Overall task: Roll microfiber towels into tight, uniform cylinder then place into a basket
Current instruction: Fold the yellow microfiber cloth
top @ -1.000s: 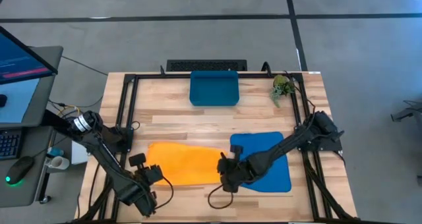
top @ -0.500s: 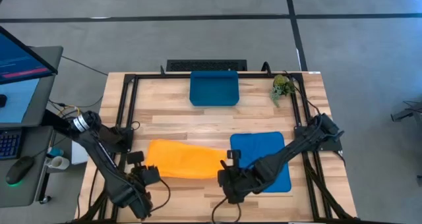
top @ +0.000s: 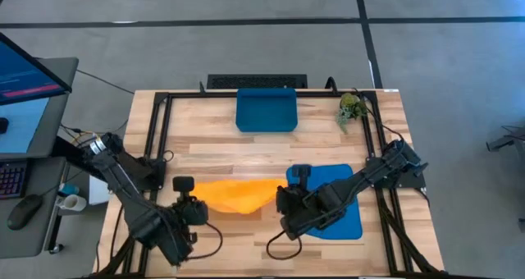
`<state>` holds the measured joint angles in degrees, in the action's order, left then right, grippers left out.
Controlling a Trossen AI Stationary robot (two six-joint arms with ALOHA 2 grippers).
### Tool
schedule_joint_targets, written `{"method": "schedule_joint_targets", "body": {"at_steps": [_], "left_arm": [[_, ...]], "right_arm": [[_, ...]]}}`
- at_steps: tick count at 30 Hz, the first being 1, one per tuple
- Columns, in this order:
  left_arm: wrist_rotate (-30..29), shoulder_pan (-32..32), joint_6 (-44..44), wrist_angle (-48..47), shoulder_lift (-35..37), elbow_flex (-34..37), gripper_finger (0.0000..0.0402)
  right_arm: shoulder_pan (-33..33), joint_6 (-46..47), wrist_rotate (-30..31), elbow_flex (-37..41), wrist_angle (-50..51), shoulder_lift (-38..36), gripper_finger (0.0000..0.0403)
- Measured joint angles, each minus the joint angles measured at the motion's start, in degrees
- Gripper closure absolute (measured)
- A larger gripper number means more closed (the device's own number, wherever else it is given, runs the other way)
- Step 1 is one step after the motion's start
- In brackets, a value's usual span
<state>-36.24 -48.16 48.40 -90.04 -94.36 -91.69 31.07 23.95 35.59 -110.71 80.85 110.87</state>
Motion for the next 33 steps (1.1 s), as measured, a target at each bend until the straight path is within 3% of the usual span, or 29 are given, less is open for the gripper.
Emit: {"method": "schedule_joint_targets", "body": {"at_steps": [10, 17, 21, 24, 28, 33], "left_arm": [[-7.67, 4.89, -5.28, -0.04, 12.29, 0.33, 0.0401], [-13.16, 9.22, -12.04, 0.0, 16.47, 0.36, 0.0401], [-11.9, 11.14, -13.37, -0.03, 16.23, 0.36, 0.0401], [-12.53, 12.56, -14.79, 0.14, 15.48, 0.54, 0.0401], [-16.38, 15.19, -15.68, 0.0, 15.76, 0.49, 0.0402], [-17.58, 19.33, -19.69, 0.02, 15.75, 0.49, 0.0401]], "right_arm": [[-2.42, 2.39, 6.96, -5.18, 8.93, 0.0, 0.0402], [-7.06, -2.3, 19.25, -5.8, 9.11, 0.0, 0.0402], [-8.72, -7.53, 5.41, -5.85, 4.59, 0.03, 0.0402], [-8.35, -3.84, 14.89, -5.85, 5.57, 0.0, 0.0402], [-9.19, -6.54, 8.12, -5.85, 4.47, 0.02, 0.0402], [-8.93, -5.11, 16.64, -5.85, 7.24, -0.39, 0.0403]]}}
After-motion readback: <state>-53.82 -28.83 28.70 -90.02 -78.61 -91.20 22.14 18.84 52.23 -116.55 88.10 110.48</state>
